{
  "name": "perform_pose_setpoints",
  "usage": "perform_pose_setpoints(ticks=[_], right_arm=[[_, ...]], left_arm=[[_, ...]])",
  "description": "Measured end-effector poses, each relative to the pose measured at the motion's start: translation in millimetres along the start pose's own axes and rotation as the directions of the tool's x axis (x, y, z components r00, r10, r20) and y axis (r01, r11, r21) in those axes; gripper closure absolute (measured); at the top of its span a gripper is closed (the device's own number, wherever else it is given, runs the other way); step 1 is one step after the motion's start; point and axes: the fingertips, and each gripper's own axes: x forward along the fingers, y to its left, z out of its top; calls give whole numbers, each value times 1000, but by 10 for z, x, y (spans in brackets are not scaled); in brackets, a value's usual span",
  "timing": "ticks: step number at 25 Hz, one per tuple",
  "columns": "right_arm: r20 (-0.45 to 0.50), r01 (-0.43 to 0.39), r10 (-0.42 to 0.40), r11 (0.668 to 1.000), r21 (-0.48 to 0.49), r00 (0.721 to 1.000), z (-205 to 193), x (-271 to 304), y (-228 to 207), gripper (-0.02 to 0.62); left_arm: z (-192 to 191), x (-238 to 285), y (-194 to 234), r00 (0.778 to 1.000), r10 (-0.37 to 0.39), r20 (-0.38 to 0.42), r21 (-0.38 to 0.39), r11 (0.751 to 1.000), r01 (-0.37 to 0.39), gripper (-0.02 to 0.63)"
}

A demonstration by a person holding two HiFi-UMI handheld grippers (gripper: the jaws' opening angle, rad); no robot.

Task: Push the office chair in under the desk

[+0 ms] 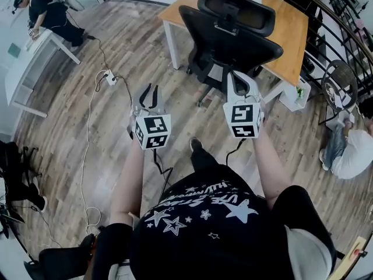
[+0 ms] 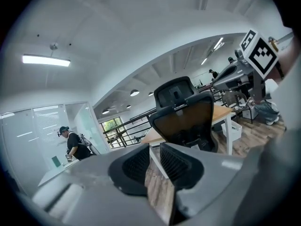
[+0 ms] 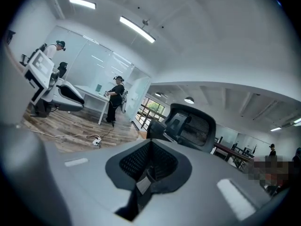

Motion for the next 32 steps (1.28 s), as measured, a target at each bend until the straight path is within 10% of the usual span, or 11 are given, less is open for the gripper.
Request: perform_pose_setpoints(ticks=[32], right_arm=[[-39, -114, 112, 992, -60, 993, 2, -964, 772, 594]], left_arm=[[-446, -1349, 5, 999, 45, -24, -147, 988, -48, 604]])
